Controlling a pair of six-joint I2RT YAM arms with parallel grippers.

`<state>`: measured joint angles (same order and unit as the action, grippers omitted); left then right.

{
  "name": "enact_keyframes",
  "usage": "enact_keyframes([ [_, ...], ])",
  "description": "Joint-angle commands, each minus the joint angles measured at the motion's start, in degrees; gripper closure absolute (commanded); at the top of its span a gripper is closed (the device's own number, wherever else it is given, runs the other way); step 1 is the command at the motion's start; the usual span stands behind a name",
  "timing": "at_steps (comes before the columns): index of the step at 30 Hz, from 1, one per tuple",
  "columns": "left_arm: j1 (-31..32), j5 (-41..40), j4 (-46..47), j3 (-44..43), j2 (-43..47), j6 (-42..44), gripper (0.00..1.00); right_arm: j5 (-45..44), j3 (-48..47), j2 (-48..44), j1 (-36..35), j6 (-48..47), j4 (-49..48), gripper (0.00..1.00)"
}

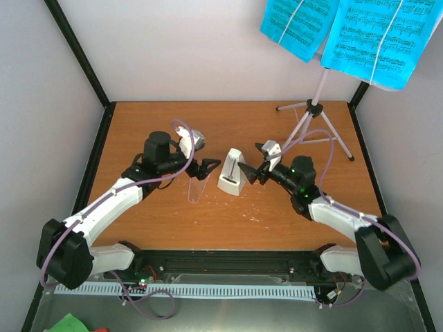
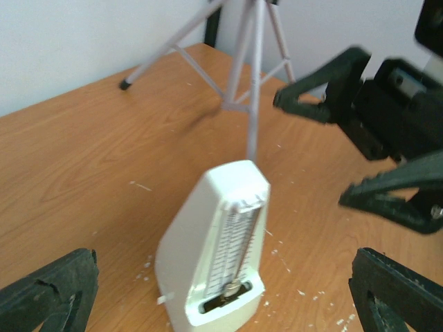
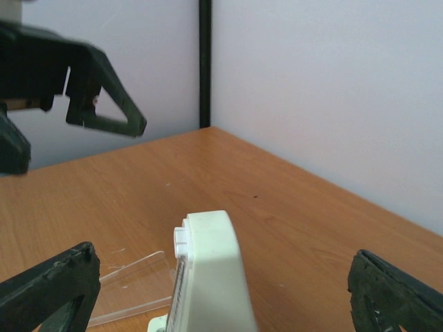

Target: Pack up the instrument practice props

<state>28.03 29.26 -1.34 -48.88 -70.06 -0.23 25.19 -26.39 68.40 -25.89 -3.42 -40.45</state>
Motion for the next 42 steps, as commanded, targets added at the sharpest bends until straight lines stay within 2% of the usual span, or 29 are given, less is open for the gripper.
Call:
enact_keyframes([
  [1, 0.79, 1.99, 4.63, -0.54, -4.01, 2.29, 0.01, -6.57, 5.66, -7.95, 0.67, -0.10, 0.65, 0.02],
  [7, 0.88, 6.19, 7.07, -3.52, -11.44, 2.27, 0.01, -8.13, 9.03, -13.84, 0.67, 0.79, 0.59, 0.01],
  [16, 1.21, 10.29, 8.55, -3.44, -16.06, 3.35, 0.01, -6.51, 9.06, -11.87, 0.67, 2.08, -0.93, 0.01],
  [25, 2.32, 8.60, 9.25, -4.48, -18.12, 3.65, 0.01, -6.90, 9.46, -12.01, 0.66, 2.49, -1.70, 0.01],
  [42, 4.48, 3.98, 9.37, -7.48, -21.51, 5.06, 0.14, -7.28, 9.89, -12.34, 0.66, 3.07, -2.35, 0.01],
])
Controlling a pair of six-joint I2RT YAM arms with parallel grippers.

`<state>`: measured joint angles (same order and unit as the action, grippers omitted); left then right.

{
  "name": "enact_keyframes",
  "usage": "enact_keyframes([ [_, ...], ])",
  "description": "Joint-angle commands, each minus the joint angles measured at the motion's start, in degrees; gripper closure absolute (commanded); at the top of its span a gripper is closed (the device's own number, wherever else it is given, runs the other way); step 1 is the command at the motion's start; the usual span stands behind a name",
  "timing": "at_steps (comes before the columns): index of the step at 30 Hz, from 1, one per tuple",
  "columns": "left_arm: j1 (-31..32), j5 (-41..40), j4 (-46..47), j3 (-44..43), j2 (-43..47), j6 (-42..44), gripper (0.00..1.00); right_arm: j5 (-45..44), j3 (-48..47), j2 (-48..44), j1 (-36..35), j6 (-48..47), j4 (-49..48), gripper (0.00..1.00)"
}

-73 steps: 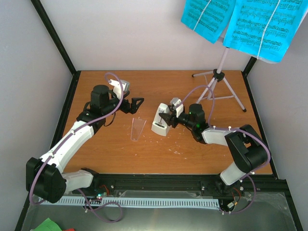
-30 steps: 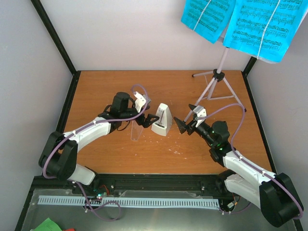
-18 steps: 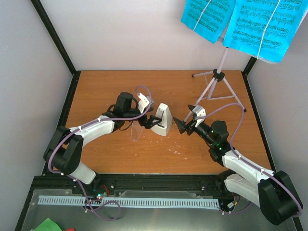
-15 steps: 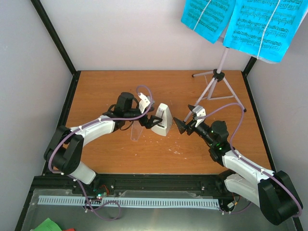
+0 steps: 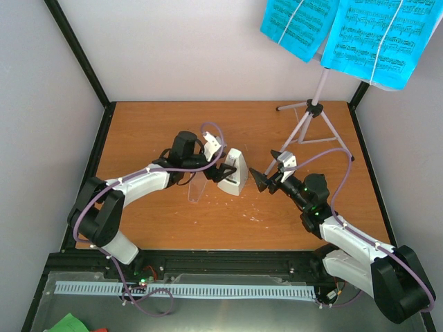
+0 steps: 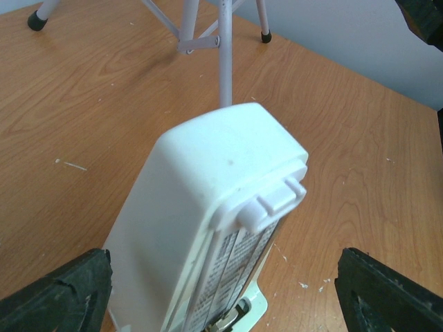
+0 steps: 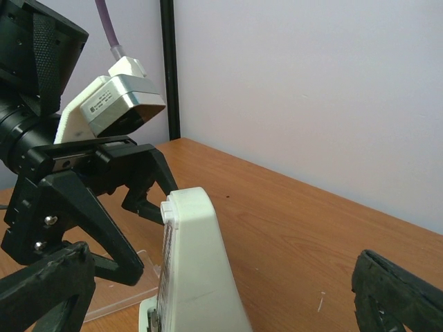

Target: Pack up the instrument practice props

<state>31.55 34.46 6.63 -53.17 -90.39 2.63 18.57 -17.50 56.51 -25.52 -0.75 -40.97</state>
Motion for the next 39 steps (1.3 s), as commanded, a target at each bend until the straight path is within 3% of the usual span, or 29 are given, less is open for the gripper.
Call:
enact_keyframes([
  [1, 1.01, -1.54, 1.21, -3.21, -1.15, 2.31, 0.15, -0.83, 1.05, -0.48, 0.29, 0.29, -1.83, 0.01],
  [39, 2.02, -4.48, -0.19, -4.41, -2.17, 1.85, 0.42, -1.65, 1.50, -0.48, 0.29, 0.75, -2.61, 0.01],
])
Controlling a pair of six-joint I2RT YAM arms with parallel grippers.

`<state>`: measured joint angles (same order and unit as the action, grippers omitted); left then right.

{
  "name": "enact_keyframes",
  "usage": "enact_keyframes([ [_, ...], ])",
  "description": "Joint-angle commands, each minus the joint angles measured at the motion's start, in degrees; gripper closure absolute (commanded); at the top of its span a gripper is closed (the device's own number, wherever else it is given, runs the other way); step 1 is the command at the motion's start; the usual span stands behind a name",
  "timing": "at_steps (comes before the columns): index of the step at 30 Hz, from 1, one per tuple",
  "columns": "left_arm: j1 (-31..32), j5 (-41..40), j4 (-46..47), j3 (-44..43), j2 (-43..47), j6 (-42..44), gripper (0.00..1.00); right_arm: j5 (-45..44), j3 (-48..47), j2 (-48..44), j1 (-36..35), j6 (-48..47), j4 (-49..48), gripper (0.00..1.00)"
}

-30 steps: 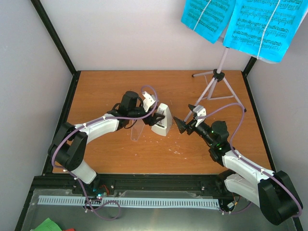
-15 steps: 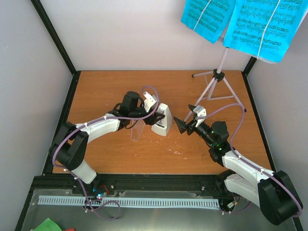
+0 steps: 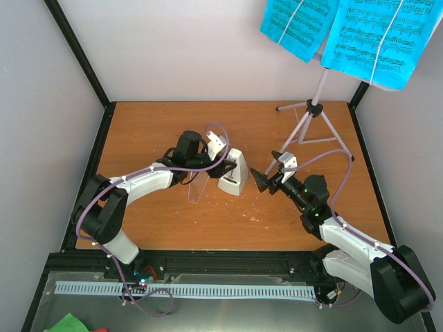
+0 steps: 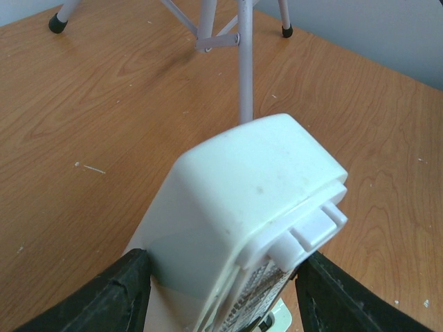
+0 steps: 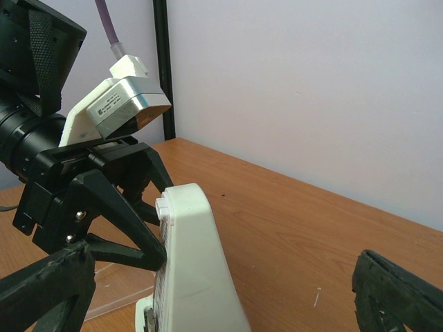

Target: Pack up the instrument practice props

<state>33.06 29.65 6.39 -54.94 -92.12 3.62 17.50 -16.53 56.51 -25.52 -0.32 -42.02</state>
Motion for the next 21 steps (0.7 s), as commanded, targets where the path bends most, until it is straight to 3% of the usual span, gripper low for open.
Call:
enact_keyframes([
  [1, 0.56, 0.36, -0.02, -2.62, -0.47, 0.87, 0.43, -0.62, 0.52, -0.49, 0.34, 0.29, -1.52, 0.01],
  [21, 1.17, 1.19, -0.84, -1.23, 0.57, 0.88, 0.54, -0.82, 0.91, -0.70, 0.32, 1.02, -2.50, 0.01],
])
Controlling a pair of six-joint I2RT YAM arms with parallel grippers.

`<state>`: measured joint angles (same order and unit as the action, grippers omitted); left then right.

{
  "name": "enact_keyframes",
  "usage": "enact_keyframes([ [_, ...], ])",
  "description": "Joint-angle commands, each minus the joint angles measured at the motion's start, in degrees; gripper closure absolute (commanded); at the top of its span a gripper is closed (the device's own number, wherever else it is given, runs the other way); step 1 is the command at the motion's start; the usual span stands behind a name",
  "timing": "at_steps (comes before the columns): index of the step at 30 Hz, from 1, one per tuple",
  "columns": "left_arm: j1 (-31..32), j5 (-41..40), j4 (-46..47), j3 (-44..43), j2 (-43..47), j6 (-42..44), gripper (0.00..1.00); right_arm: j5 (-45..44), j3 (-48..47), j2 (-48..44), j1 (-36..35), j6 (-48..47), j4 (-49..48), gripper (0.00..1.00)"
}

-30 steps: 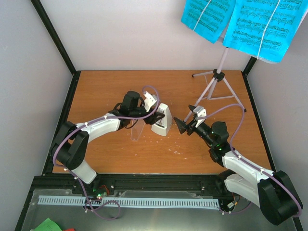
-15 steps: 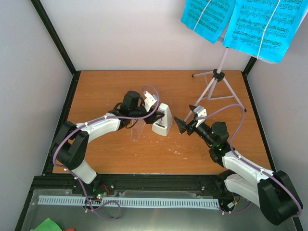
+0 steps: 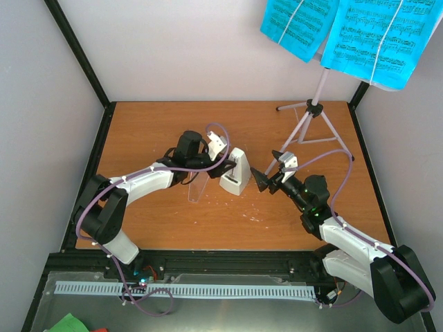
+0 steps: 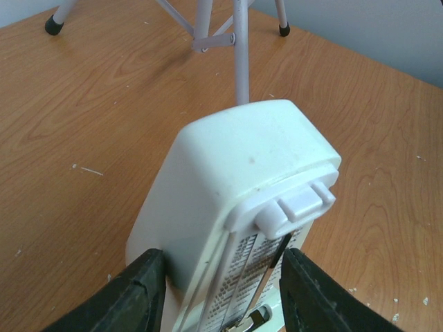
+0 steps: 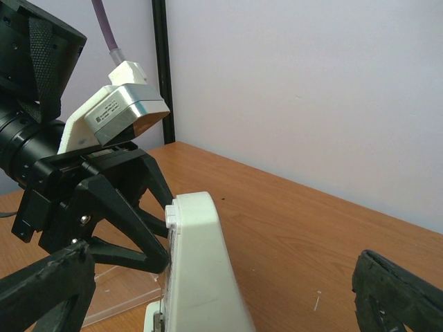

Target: Pack up the instrument practice props

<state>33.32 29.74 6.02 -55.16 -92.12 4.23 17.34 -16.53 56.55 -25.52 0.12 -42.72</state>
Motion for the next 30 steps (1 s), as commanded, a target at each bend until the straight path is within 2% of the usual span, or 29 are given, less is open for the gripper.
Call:
enact_keyframes([
  [1, 1.02, 1.25, -0.50, -0.68, 0.77, 0.19, 0.54, -0.72, 1.01, -1.02, 0.30, 0.58, -1.78, 0.01],
  [7, 1.22, 0.98, -0.28, 0.72, 3.03, -1.33, 0.41, -1.26, 1.26, -1.90, 0.30, 0.58, -1.86, 0.00],
  [11, 1.20, -0.68, -0.22, 0.21, 3.54, -1.38, 0.17, -1.31, 1.26, -0.99, 0.34, 0.70, -2.39, 0.00],
  [14, 1.13, 0.39, -0.57, -0.61, 3.19, -0.36, 0.09, -0.64, 1.18, -0.48, 0.29, 0.95, -2.71, 0.00],
  [18, 0.06, 2.15, -0.74, -1.24, 3.18, 1.31, 0.08, 0.03, 1.19, -1.23, 0.29, 1.15, -2.45, 0.00],
  [24, -3.08, 11.43, -2.63, -4.60, 0.67, 2.13, 0.11, 0.13, 1.21, -1.63, 0.29, 1.10, -2.23, 0.00],
  [30, -3.09, 11.10, -4.03, -5.71, -1.51, 2.32, 0.18, 0.75, 1.14, -0.33, 0.29, 1.28, -2.81, 0.00],
])
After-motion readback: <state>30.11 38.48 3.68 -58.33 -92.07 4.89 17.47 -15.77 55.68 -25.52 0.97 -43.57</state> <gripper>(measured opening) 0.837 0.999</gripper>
